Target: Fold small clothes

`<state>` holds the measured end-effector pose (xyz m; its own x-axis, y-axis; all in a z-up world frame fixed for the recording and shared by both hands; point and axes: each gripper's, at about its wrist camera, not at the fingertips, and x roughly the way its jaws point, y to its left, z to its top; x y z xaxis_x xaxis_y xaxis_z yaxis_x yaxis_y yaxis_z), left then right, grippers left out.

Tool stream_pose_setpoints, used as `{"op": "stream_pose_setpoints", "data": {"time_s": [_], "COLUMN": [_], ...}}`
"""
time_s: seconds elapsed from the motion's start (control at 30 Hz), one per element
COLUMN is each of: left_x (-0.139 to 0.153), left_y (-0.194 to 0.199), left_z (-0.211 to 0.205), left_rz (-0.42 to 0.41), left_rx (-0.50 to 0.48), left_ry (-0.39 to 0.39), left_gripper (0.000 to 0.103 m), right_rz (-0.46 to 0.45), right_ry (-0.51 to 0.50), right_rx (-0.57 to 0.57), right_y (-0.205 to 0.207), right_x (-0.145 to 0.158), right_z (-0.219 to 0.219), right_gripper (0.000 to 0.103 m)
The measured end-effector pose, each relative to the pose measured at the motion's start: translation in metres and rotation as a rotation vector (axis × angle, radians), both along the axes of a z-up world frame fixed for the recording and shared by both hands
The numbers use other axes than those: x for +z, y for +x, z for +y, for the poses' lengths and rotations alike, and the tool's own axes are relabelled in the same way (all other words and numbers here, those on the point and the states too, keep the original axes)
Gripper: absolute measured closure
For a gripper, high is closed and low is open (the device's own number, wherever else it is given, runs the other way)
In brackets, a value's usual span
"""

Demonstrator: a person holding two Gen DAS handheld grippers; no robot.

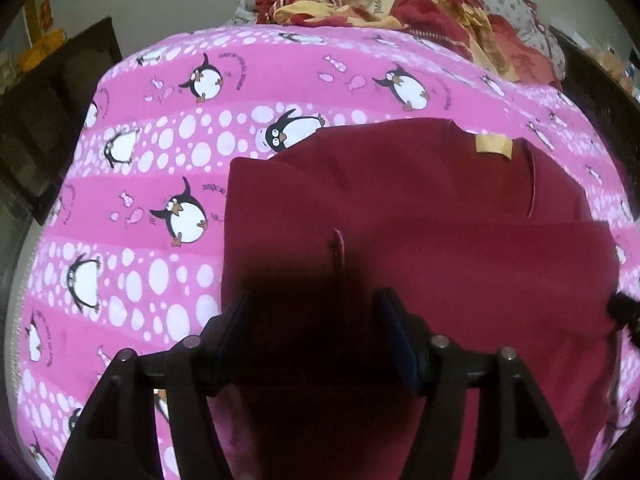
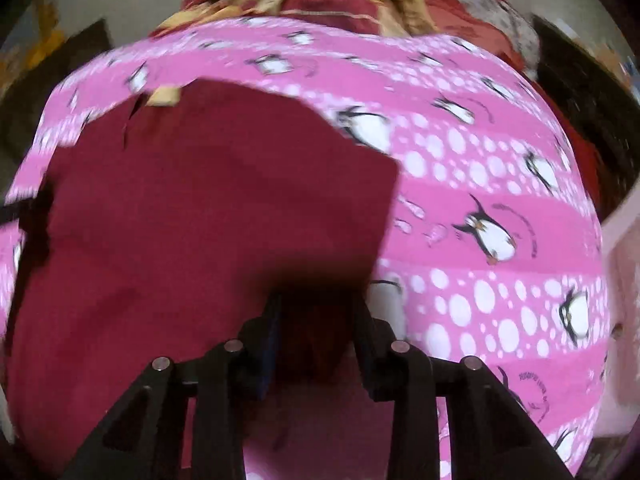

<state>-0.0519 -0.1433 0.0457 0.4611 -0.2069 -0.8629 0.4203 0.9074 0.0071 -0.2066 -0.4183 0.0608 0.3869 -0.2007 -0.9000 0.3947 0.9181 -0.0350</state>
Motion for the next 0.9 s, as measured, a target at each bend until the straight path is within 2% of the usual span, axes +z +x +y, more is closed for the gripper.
{"op": "stream_pose_setpoints", "data": {"time_s": [0.1,0.13,0.2,0.27,0.4,0.5,0.63,0.73,0.9], "left_x": [0.001,0.001,-0.002,-0.004,-0.007,-0.01,-0.013,-0.015,-0.016], "left_y": [-0.004,-0.004,-0.003,-0.002,-0.003,-0.001,0.002,0.003,0.004], "left_z": [0.001,0.001,-0.001,-0.003,-0.007,-0.011,-0.013,-0.014,-0.013], "left_rz": [-0.034,-0.038,-0.036,-0.034,-0.048,-0.048,-0.046,-0.042,-0.045], "left_rx": [-0.003,-0.001,0.007,0.015,0.01,0.01,0.017,0.022,0.018], "left_ry": [0.024,0.029,0.037,0.037,0.062,0.071,0.073,0.076,0.075], "left_gripper": [0.034,0.034,0.034,0.034,0.033,0.031,0.028,0.028,0.025], "right_rz": [-0.09,-0.113,-0.116,-0.09,-0.101,-0.036,-0.022,0.021,0.007], "right_ry": [0.113,0.146,0.146,0.104,0.026,-0.032,0.011,0.036,-0.039], "right_rx": [-0.055,-0.057,-0.062,-0.038,0.037,0.063,0.025,0.0,0.045], "right_y": [-0.007,-0.007,-0.003,0.005,0.011,0.026,0.042,0.056,0.043], "right_x": [0.015,0.018,0.019,0.019,0.026,0.013,-0.003,-0.017,0.005], "right_z": [-0.02,-0.024,-0.023,-0.013,0.009,0.017,0.004,-0.005,0.017], "right_gripper": [0.064,0.056,0.042,0.042,0.042,0.042,0.042,0.042,0.042]}}
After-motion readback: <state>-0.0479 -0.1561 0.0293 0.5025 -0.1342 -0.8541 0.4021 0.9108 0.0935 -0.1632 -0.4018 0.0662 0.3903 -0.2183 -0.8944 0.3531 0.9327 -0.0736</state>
